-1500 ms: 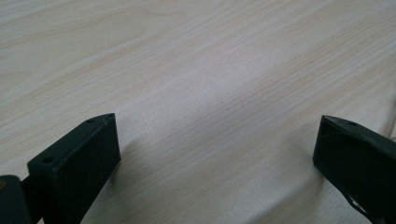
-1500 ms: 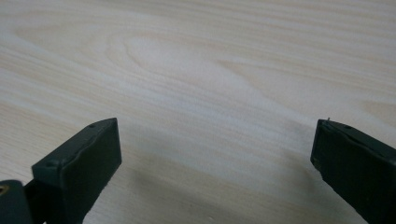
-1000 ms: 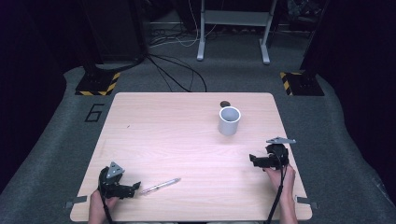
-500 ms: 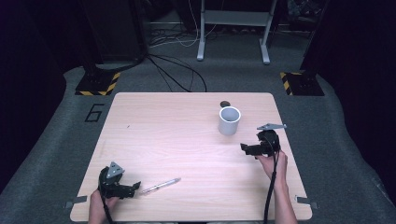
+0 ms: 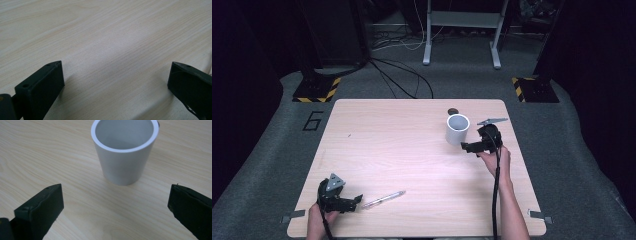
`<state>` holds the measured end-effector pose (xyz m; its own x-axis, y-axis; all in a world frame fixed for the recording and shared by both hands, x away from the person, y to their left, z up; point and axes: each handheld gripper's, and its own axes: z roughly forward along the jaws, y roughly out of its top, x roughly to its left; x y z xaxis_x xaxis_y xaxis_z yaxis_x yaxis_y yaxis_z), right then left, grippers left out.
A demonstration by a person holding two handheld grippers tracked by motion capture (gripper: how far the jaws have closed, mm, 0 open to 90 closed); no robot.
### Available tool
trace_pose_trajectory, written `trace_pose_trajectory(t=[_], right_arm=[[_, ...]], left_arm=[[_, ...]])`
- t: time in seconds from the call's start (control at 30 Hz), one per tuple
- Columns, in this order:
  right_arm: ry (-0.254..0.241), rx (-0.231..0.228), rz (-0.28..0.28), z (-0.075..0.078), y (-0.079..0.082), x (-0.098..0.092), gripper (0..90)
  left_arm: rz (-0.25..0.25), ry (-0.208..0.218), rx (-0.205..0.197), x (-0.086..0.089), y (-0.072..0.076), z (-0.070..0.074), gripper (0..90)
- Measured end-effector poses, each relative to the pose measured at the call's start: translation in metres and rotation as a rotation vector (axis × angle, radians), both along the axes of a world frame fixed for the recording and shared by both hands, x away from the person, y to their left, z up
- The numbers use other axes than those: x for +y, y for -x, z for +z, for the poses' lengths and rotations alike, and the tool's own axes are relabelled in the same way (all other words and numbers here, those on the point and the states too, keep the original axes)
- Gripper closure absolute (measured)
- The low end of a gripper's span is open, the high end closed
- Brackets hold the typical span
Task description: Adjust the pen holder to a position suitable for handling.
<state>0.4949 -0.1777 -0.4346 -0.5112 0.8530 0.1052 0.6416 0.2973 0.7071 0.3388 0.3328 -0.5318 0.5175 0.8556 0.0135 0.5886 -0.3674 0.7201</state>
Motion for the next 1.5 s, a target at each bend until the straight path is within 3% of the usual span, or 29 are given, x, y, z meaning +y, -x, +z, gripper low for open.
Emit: trace_pose_trajectory(t=[0.23, 0.33, 0.4, 0.47, 0.6, 0.73, 0.9, 1.2, 1.37, 1.5], right_arm=[[0.013, 0.001, 0.003, 0.006, -0.02, 0.006, 0.0], [0.02, 0.025, 0.008, 0.007, -0.03, 0.01, 0.0], [0.036, 0.013, -0.004, 0.008, -0.035, 0.015, 0.0], [0.041, 0.032, -0.001, 0.007, -0.04, 0.018, 0.0], [0.072, 0.017, 0.001, 0.006, -0.051, 0.026, 0.0], [0.066, 0.032, 0.008, 0.004, -0.063, 0.031, 0.0], [0.104, 0.048, 0.01, -0.004, -0.075, 0.042, 0.0], [0.142, 0.05, -0.02, -0.012, -0.089, 0.05, 0.7], [0.129, 0.063, -0.012, -0.018, -0.092, 0.052, 4.6], [0.131, 0.049, -0.015, -0.019, -0.093, 0.052, 5.2]], left_arm=[[0.0, 0.0, 0.0, 0.0, 0.0, 0.0, 0.6], [0.0, 0.0, 0.0, 0.0, 0.0, 0.0, 0.6], [0.0, 0.0, 0.001, 0.0, 0.0, 0.0, 0.6], [0.001, 0.003, -0.002, 0.0, 0.0, 0.0, 0.6], [0.001, 0.004, -0.003, 0.0, 0.0, 0.0, 0.7], [0.006, 0.01, -0.005, 0.0, 0.0, -0.001, 0.7], [0.003, 0.006, -0.004, 0.0, 0.0, 0.0, 0.7], [0.005, 0.006, -0.007, 0.0, 0.0, 0.0, 0.7], [0.002, 0.001, -0.008, 0.0, 0.0, 0.0, 0.7], [0.0, -0.004, -0.005, 0.0, 0.0, 0.0, 0.7]])
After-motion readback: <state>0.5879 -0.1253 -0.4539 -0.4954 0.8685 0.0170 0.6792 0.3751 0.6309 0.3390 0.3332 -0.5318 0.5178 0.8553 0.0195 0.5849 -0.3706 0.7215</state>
